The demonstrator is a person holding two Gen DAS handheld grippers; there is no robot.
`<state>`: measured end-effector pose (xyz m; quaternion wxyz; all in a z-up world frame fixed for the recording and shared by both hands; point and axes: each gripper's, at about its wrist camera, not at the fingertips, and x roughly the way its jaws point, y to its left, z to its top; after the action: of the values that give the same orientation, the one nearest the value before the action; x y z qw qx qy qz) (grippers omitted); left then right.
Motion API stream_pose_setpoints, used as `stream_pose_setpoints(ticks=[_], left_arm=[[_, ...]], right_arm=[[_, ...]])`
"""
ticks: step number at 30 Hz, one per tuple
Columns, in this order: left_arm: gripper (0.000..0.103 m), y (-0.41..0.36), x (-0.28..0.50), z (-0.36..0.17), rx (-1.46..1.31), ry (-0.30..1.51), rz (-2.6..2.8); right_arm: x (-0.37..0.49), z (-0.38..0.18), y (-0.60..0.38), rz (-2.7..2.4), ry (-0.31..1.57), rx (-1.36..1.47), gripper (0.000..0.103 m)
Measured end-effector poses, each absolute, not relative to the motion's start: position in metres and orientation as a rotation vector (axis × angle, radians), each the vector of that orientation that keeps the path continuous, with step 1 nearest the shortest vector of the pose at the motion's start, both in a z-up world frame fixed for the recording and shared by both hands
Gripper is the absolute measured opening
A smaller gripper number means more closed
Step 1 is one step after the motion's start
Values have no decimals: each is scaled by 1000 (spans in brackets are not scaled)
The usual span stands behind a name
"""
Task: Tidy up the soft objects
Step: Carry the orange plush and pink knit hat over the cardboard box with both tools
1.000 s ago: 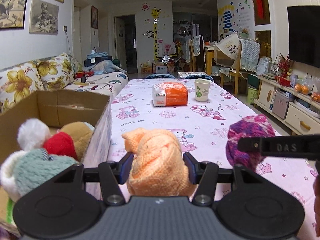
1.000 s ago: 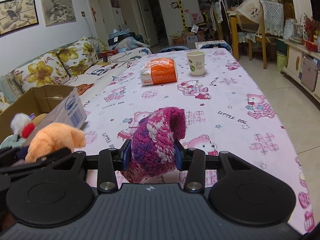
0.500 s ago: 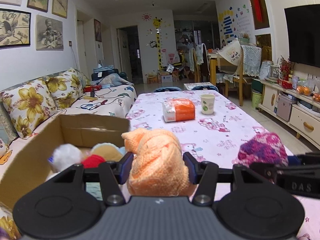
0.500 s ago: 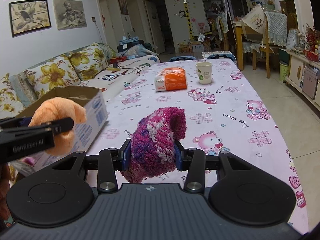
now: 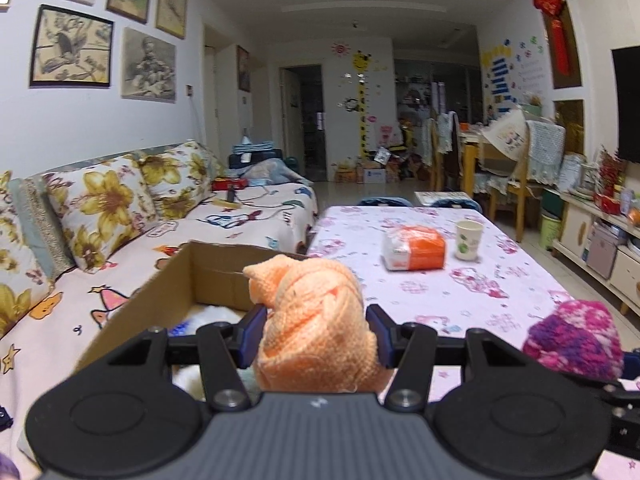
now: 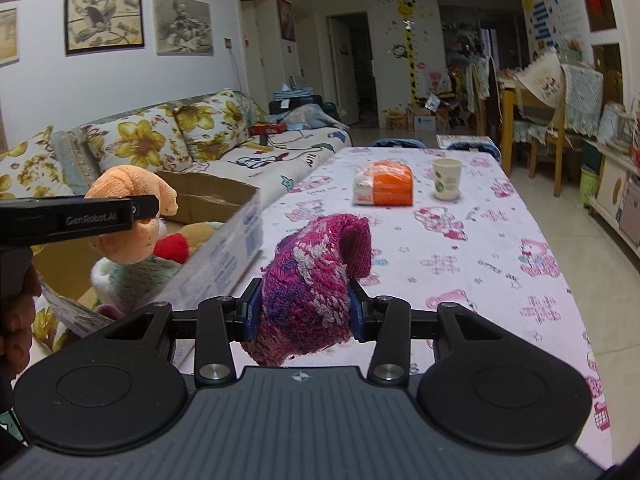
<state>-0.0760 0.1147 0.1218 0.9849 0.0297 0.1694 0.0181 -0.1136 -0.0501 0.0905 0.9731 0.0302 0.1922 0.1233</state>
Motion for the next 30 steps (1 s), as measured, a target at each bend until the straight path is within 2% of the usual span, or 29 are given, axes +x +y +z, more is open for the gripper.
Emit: stream_pose_setpoints(ticks=[30], left_arm=[[54,193,-38,112,-86,413,190]], right_arm=[[-41,106,13,418,351,22,54]])
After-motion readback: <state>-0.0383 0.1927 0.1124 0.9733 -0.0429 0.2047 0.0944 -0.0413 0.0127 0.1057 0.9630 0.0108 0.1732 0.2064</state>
